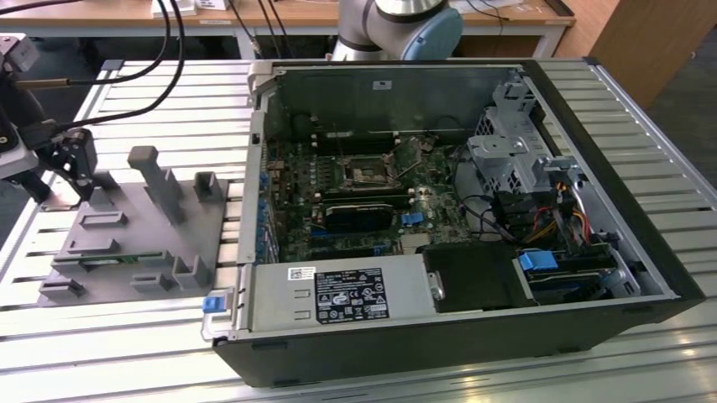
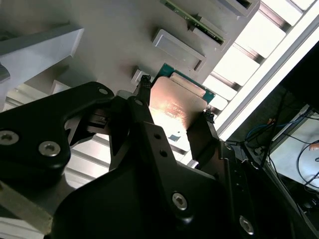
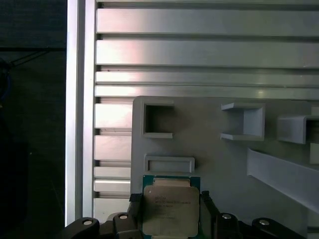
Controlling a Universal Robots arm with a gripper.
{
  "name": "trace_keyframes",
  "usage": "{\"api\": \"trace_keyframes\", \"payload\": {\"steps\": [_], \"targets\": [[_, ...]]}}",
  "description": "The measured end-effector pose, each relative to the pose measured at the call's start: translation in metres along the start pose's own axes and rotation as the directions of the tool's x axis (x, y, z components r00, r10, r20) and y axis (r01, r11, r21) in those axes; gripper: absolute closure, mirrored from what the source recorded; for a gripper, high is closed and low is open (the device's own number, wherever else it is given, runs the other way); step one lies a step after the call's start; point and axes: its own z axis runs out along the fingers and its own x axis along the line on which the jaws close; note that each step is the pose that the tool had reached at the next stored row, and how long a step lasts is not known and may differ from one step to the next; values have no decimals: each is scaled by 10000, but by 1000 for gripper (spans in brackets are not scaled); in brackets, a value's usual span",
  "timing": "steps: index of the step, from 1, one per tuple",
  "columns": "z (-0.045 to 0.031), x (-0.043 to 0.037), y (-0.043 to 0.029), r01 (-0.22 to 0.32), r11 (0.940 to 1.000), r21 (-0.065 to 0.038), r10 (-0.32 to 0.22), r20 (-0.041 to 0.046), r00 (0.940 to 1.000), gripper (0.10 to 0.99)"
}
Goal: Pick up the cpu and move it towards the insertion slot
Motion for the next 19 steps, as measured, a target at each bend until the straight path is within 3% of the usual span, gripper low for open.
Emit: {"api": "trace_keyframes", "payload": {"steps": [19], "targets": [[-63, 1, 34, -1, 10000, 68, 1, 1, 10000, 545]]}}
